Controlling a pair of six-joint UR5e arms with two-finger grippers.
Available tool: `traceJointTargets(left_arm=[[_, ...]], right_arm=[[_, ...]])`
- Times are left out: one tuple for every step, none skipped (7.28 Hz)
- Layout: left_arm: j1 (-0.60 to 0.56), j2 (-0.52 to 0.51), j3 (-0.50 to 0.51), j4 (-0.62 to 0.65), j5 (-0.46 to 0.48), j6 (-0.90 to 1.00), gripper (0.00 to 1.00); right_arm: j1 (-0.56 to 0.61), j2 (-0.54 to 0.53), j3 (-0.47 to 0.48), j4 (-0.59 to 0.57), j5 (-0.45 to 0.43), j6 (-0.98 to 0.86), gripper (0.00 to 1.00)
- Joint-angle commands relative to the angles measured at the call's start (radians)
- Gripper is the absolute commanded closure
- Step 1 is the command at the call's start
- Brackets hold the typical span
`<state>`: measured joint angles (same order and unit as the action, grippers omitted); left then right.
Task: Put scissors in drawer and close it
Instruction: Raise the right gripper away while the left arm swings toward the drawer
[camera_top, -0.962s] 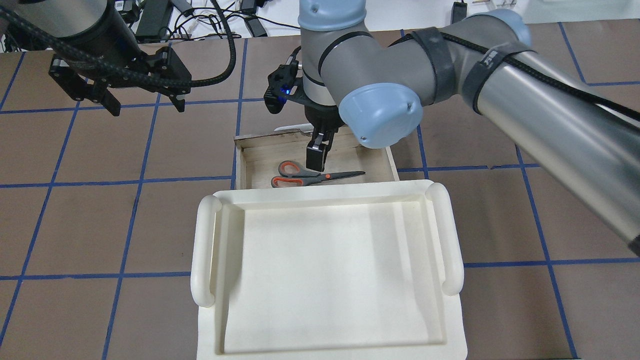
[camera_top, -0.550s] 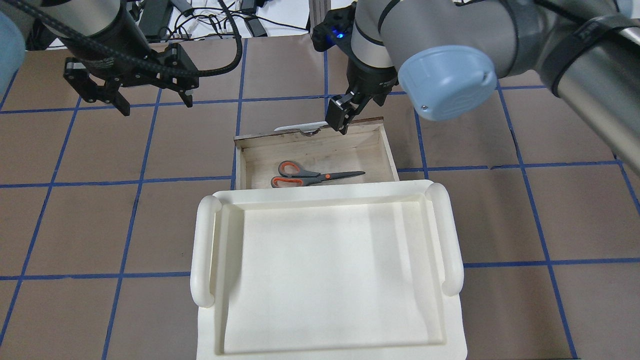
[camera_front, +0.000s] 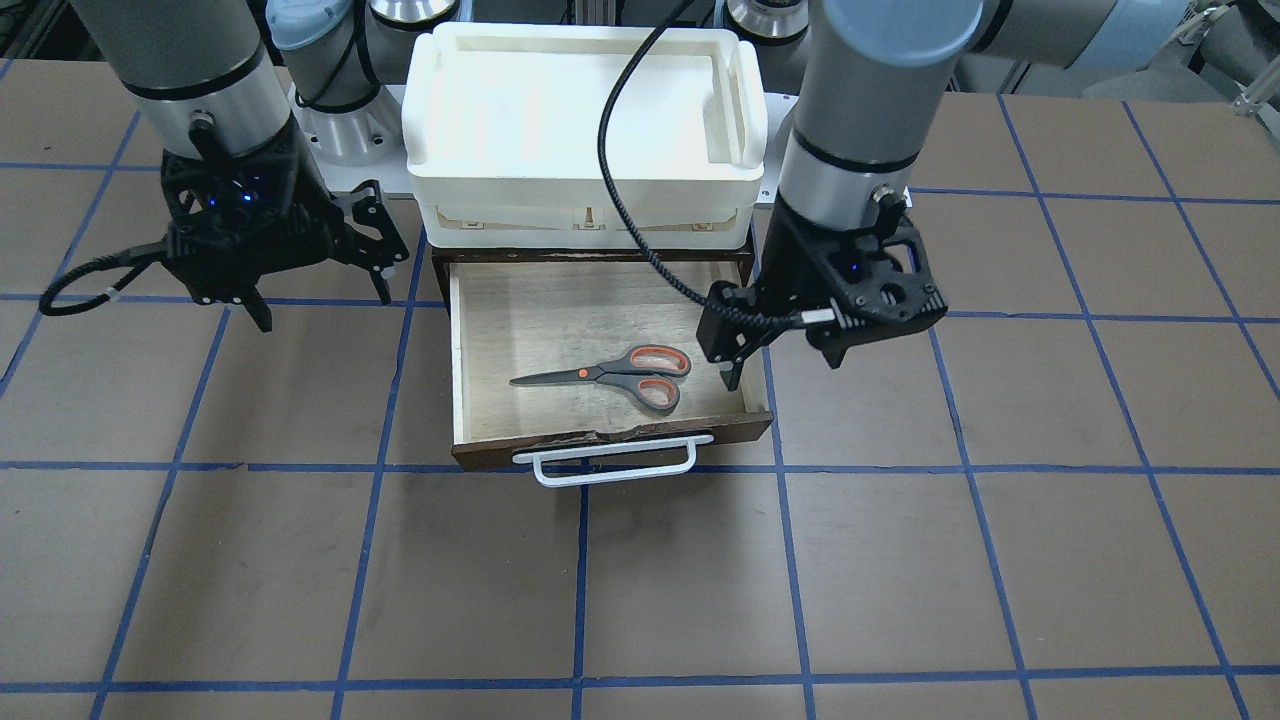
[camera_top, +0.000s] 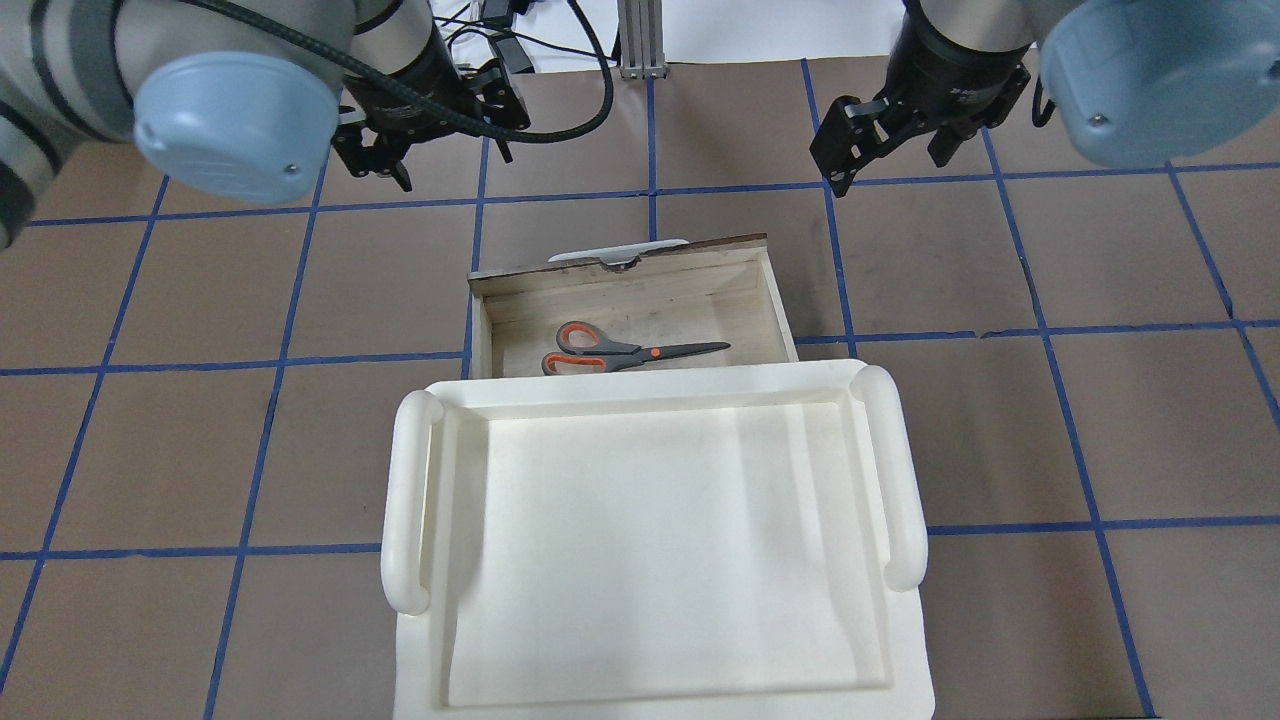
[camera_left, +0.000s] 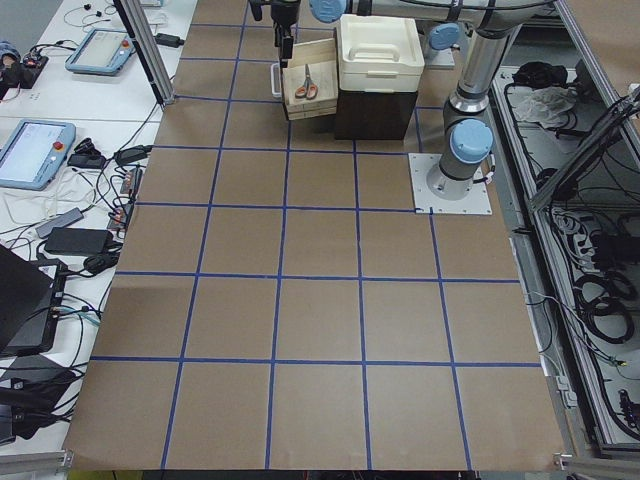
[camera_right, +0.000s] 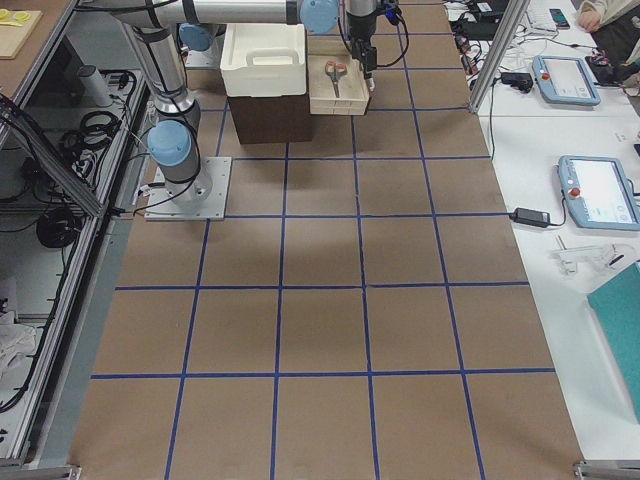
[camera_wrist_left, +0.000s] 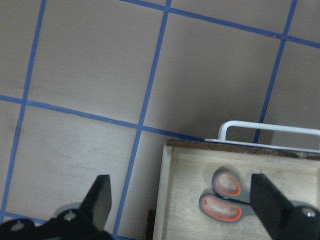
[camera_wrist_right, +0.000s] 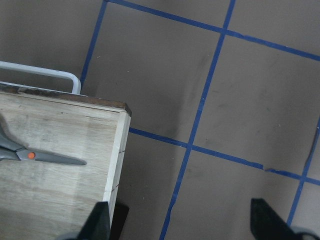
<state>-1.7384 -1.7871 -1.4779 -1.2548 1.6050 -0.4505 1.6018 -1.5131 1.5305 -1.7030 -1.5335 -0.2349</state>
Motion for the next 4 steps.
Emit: traceJointTargets(left_arm=[[-0.055,-0.153,0.051,0.075,-0.002,-0.056,0.00],[-0.056,-0.231,0.104,0.074,-0.019,-0.057,0.00],[-0.062,-0.298,0.154,0.069,-0.048,-0.077,0.00],[-0.076,-0.351,0.171,0.061,-0.056,-0.082,0.00]], right_arm=[[-0.036,-0.021,0.002,0.040,-0.013,0.017,0.00],[-0.039,-0.025,0.002,0.060,-0.013,0.041,0.00],[-0.036,-0.041,0.002,0.094,-0.011,0.124,0.00],[-0.036,-0.056,0.005,0.101,-0.013,0.143,0.00]])
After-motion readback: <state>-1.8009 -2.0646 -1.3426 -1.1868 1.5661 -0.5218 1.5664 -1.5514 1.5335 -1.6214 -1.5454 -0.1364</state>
